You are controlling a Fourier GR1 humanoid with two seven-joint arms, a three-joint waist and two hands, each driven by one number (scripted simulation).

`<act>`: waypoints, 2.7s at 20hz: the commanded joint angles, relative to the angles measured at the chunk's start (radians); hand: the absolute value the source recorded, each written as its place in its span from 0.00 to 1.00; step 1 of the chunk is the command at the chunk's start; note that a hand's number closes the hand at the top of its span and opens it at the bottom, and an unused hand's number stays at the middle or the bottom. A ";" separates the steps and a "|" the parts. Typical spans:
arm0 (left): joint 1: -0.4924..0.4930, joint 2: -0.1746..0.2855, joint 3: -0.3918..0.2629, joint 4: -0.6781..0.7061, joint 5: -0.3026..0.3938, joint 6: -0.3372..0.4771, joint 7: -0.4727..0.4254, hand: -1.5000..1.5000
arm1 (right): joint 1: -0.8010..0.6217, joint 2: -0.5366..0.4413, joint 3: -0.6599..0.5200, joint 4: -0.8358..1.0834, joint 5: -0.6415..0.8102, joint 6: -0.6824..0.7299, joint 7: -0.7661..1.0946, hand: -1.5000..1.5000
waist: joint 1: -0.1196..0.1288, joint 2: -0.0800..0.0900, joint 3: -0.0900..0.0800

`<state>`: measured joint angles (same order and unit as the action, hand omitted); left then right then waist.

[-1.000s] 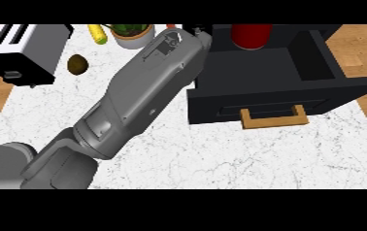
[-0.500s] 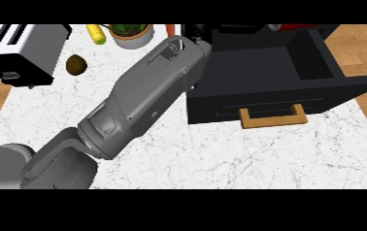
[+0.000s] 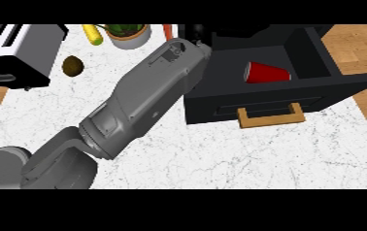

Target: Pick up the can, place it into the drawer and close the drawer

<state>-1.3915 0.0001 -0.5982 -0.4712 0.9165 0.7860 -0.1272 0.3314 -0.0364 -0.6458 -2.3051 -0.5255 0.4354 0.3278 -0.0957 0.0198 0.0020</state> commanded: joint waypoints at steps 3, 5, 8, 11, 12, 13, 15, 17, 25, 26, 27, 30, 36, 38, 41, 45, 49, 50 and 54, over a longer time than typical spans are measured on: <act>-0.020 0.000 -0.020 0.004 0.049 0.022 -0.015 0.00 | 0.003 0.023 0.020 -0.037 0.018 -0.012 0.020 0.00 | 0.015 -0.004 0.000; 0.034 0.000 -0.032 -0.010 0.072 0.013 -0.082 0.00 | -0.042 0.000 0.028 -0.042 0.007 -0.045 0.046 0.00 | 0.002 0.002 -0.001; -0.016 0.000 -0.001 0.015 0.081 -0.017 -0.065 0.00 | -0.009 -0.022 -0.030 -0.099 0.111 0.050 -0.091 0.00 | 0.003 -0.002 -0.001; 0.005 0.000 0.009 -0.010 0.099 -0.010 -0.132 0.00 | -0.074 -0.100 -0.054 -0.059 0.204 0.086 -0.164 0.00 | 0.009 0.004 0.000; -0.017 0.000 0.007 -0.016 0.107 -0.007 -0.106 0.00 | -0.083 -0.082 -0.024 -0.072 0.232 0.090 -0.173 0.00 | 0.025 -0.001 -0.001; -0.002 0.000 -0.004 -0.015 0.111 -0.006 -0.125 0.00 | -0.085 -0.022 0.026 -0.114 0.281 0.074 -0.183 0.00 | 0.024 0.000 -0.001; 0.004 0.000 -0.022 -0.050 0.122 0.020 -0.152 0.00 | -0.154 -0.087 0.027 -0.075 0.320 0.077 -0.201 0.00 | 0.034 -0.001 -0.001; -0.040 0.000 0.004 0.002 0.125 -0.002 -0.159 0.00 | -0.116 -0.033 0.069 -0.116 0.393 0.103 -0.243 0.00 | 0.026 0.002 0.000; -0.081 0.000 0.006 -0.028 0.150 0.031 -0.143 0.00 | -0.269 -0.039 0.287 -0.088 0.795 0.043 -0.257 0.00 | 0.076 -0.003 -0.001; -0.049 0.000 -0.007 -0.013 0.143 0.003 -0.147 0.00 | -0.286 -0.029 0.341 -0.091 0.850 0.032 -0.235 0.00 | 0.081 -0.002 -0.002; -0.010 0.000 -0.002 -0.042 0.151 0.008 -0.172 0.00 | -0.312 -0.060 0.321 -0.019 0.869 0.029 -0.283 0.00 | 0.082 -0.006 -0.001; -0.053 0.000 0.013 -0.004 0.130 -0.032 -0.115 0.00 | -0.365 -0.072 0.417 0.036 1.033 -0.011 -0.305 0.00 | 0.103 -0.009 -0.002; -0.008 0.014 0.018 -0.039 0.104 -0.005 -0.108 0.00 | -0.553 -0.048 0.553 0.243 1.264 -0.155 -0.292 0.00 | 0.118 -0.015 -0.003; -0.034 0.026 0.013 -0.061 0.102 0.012 -0.059 0.00 | -0.597 -0.066 0.601 0.304 1.348 -0.169 -0.290 0.00 | 0.128 -0.019 -0.003; 0.043 0.060 0.027 -0.035 0.075 -0.042 -0.122 0.00 | -0.641 -0.092 0.602 0.453 1.388 -0.218 -0.376 0.00 | 0.114 -0.012 -0.002; -0.030 0.102 0.005 -0.115 0.058 0.023 0.006 0.00 | -0.722 -0.108 0.643 0.649 1.493 -0.286 -0.409 0.00 | 0.138 -0.019 -0.002; 0.033 0.153 0.012 -0.149 0.040 0.007 0.002 0.00 | -0.751 -0.153 0.681 0.789 1.590 -0.347 -0.468 0.00 | 0.129 -0.017 -0.002; 0.043 0.112 -0.008 -0.183 0.032 0.054 0.013 0.00 | -0.763 -0.120 0.714 0.854 1.650 -0.404 -0.448 0.00 | 0.141 -0.019 -0.002; 0.093 0.171 0.003 -0.250 0.005 0.067 0.027 0.00 | -0.873 -0.117 0.655 1.055 1.663 -0.496 -0.460 0.00 | 0.133 -0.018 -0.001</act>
<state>-1.3326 0.1490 -0.5958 -0.6659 0.9449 0.8192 -0.1166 -0.4821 -0.1500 0.0279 -1.4259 1.0933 0.0338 -0.0998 0.0396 0.0014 0.0001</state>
